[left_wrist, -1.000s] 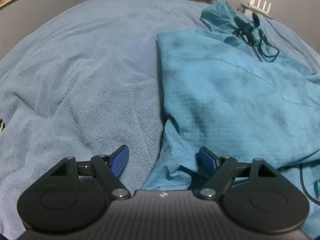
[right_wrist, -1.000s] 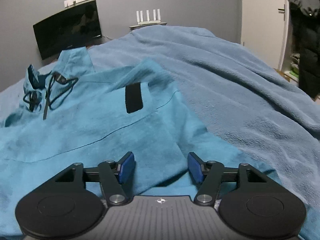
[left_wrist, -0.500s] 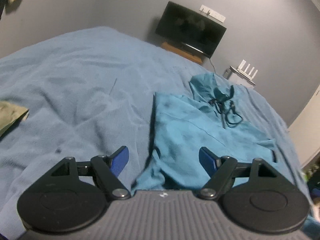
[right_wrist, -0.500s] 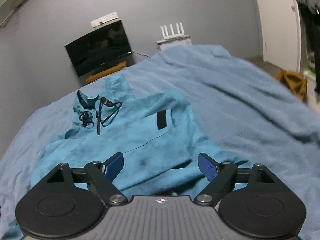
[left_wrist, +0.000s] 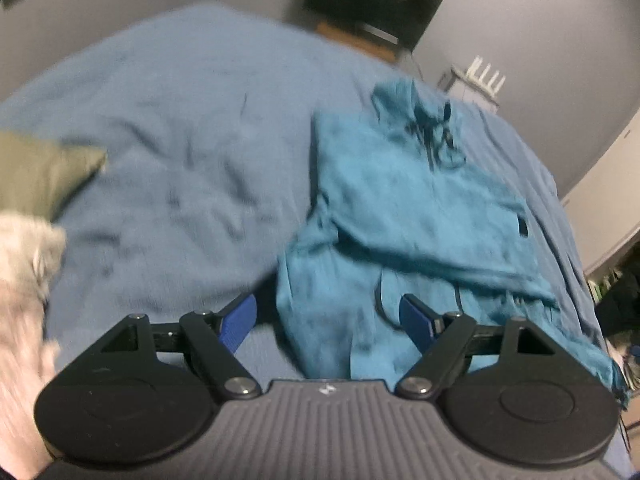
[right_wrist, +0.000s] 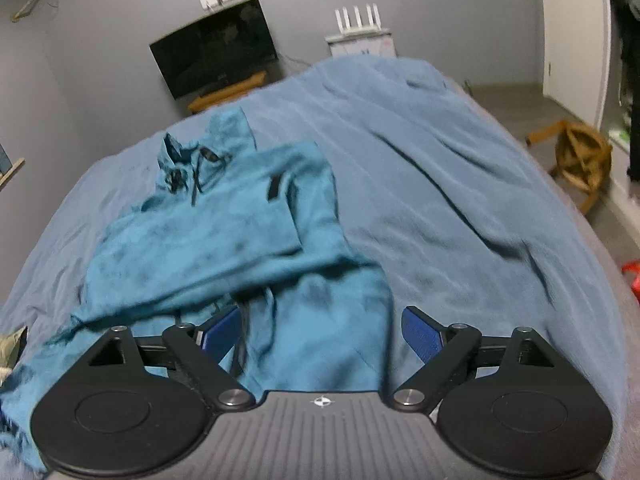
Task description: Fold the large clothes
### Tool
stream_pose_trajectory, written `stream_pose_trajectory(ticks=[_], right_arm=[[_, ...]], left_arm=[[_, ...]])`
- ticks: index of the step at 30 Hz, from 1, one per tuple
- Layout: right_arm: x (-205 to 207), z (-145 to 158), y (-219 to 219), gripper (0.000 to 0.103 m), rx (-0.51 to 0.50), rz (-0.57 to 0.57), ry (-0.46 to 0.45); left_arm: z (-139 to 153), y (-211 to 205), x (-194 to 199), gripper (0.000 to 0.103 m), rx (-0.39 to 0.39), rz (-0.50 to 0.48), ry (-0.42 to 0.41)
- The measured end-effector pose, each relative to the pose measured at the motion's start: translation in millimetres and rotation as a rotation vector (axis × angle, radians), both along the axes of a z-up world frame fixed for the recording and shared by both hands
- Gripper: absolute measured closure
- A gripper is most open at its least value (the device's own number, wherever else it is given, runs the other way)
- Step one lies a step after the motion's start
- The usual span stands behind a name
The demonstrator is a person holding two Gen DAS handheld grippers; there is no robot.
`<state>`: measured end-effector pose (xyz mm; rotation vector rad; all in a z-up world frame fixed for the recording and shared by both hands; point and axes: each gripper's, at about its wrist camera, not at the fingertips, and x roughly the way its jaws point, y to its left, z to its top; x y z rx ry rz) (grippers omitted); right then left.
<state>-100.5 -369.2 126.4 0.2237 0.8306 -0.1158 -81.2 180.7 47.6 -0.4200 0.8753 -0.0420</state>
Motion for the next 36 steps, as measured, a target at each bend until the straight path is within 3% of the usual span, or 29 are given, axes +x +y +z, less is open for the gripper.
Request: stream_pose_trajectory(ticks=[7,12,17,21,26,29,33,36], right_arm=[[-27.2,-24.9,-29.4,0.013,0.105,-0.008,0.102],[-43.2,-38.4,-33.7,0.009,0.176,0.007,0.136],[-50.9,-45.6,-40.4,0.009,0.262,-0.009,0.149],[-52.3,-50.0,-48.3,0.008,0.334,-0.029,0.154],[-45.4,-58.5,-42.5,0.009,0.415,-0.022,0.165],[-36.5,-60.7,-29.6,0.011,0.427,0.012,0.170],[-21.0,-63.6,-7.0,0.023,0.411,0.053,0.195],[-13.4,-61.9,9.1,0.026,0.364,0.084,0.199]], left_arm=[[-12.2,-17.8,-16.5,0.025,-0.033,-0.054,0.090],[-2.9,-22.4,-21.3,0.025,-0.124,-0.087,0.123],[-4.2,-29.8,-19.6,0.025,-0.188,-0.118,0.134],[-12.0,-38.2,-14.2,0.026,-0.175,-0.137,0.125],[-9.9,-44.1,-16.5,0.038,-0.216,-0.144,0.110],[-18.3,-48.2,-17.4,0.049,-0.226,-0.162,0.130],[-24.9,-60.8,-18.1,0.050,-0.212,-0.198,0.136],[-29.5,-67.6,-20.1,0.050,-0.195,-0.218,0.133]])
